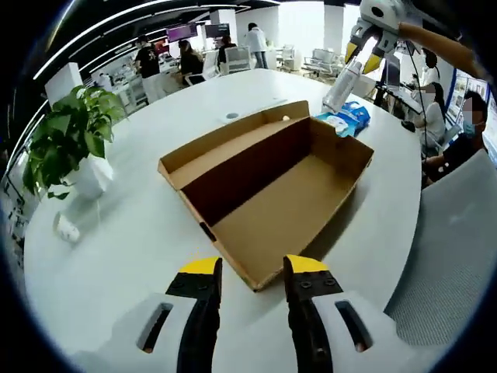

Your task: Operate the shoe box by opening the lid, removing the specified soft item, and placing it in the target area until the item is outside and the box remains undamaged.

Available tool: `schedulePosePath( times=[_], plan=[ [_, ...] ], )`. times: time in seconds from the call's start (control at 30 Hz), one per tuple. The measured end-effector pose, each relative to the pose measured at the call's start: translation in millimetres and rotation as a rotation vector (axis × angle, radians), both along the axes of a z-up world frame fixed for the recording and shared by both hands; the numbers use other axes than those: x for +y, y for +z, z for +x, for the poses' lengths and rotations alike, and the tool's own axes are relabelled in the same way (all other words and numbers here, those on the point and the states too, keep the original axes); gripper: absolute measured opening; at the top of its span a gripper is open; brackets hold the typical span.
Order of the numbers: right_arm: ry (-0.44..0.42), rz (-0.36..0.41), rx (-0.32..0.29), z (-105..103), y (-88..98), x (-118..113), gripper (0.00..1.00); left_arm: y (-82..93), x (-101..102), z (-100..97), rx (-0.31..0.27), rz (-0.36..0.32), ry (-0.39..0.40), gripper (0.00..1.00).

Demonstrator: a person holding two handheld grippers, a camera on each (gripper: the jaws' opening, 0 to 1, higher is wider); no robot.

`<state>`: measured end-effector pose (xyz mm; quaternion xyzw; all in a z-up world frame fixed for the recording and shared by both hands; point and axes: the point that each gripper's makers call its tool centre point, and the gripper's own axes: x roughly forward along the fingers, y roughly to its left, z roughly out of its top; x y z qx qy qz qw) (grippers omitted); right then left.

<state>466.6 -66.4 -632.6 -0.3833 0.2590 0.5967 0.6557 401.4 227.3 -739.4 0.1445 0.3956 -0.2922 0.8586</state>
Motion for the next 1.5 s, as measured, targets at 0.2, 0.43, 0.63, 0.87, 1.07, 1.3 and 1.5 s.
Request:
schedulePosePath(
  times=[0.2,0.43,0.63,0.87,1.07,1.3,1.5],
  plan=[
    [-0.026,-0.073,-0.013,18.9,0.3,-28.7,0.14,-10.9,7.7,-6.9,0.018,-0.024,0.086,0.26],
    [-0.048,-0.176,-0.022,46.6,-9.1,-58.9,0.14,-20.9,10.0,-7.6,0.025,-0.062,0.161,0.23],
    [-0.069,-0.24,-0.02,71.8,-20.8,-75.0,0.14,-20.3,10.4,-3.0,0.018,-0.089,0.193,0.21],
    [-0.086,-0.298,-0.004,87.6,-35.9,-86.1,0.14,-17.1,7.2,-1.4,0.013,-0.106,0.211,0.2],
    [-0.102,-0.372,-0.002,102.2,-52.2,-99.0,0.14,-19.9,4.6,6.7,0.016,-0.112,0.222,0.2],
    [-0.096,-0.471,-0.007,115.5,-75.3,-113.3,0.14,-26.3,9.0,9.4,0.028,-0.107,0.259,0.16],
    [-0.081,-0.54,-0.016,121.6,-92.0,-120.0,0.14,-28.6,10.0,9.5,0.034,-0.116,0.281,0.14]
  ],
)
